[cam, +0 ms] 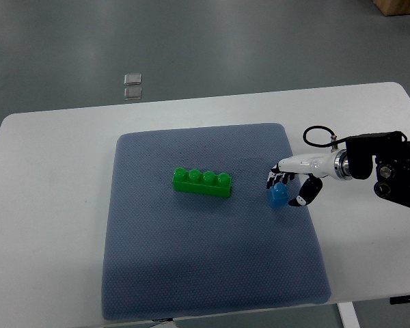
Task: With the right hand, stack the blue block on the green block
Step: 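Close the right hand fingers tightly on the blue block, then lift the blue block with the right hand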
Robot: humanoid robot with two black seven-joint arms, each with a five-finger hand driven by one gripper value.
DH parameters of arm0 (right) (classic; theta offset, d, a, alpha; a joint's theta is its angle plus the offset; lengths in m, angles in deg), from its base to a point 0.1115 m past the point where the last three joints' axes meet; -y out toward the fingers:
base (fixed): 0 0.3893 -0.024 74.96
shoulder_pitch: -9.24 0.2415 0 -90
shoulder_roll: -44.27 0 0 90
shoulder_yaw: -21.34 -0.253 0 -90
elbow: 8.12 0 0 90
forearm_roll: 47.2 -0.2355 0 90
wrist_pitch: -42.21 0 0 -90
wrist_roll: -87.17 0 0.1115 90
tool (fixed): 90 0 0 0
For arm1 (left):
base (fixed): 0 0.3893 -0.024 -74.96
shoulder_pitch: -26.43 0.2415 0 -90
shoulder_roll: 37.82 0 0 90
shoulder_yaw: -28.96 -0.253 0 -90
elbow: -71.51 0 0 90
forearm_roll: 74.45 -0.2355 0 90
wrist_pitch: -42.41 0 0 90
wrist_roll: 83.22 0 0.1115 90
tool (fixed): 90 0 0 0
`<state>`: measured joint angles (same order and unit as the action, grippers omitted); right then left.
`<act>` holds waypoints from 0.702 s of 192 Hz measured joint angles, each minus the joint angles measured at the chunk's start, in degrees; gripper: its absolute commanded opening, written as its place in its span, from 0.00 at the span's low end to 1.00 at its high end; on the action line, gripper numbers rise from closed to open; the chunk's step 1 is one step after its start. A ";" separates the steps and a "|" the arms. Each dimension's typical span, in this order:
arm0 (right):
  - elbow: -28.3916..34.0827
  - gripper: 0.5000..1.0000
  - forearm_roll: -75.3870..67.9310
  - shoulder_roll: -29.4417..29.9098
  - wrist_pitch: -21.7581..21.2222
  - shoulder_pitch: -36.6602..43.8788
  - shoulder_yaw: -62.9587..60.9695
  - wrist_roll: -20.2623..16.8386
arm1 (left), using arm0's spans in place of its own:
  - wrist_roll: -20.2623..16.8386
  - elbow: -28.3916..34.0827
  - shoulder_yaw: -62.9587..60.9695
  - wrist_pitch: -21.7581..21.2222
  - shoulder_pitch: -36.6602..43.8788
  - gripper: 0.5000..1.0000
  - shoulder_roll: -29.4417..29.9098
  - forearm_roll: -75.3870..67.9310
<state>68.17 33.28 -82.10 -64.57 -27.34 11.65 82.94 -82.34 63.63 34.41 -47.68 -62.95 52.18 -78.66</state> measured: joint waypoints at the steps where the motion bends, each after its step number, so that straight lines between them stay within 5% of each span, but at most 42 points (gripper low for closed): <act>1: 0.00 0.43 0.00 0.00 0.00 0.00 0.00 0.00 | 0.00 0.00 0.00 0.00 0.00 1.00 0.00 0.00; 135: -0.08 0.38 -0.21 0.94 -0.63 0.77 -0.28 -0.34 | 0.00 0.01 0.00 0.00 0.01 1.00 0.00 0.00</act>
<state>68.09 33.08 -81.15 -65.19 -26.56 11.37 82.60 -82.34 63.64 34.41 -47.68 -62.95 52.18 -78.66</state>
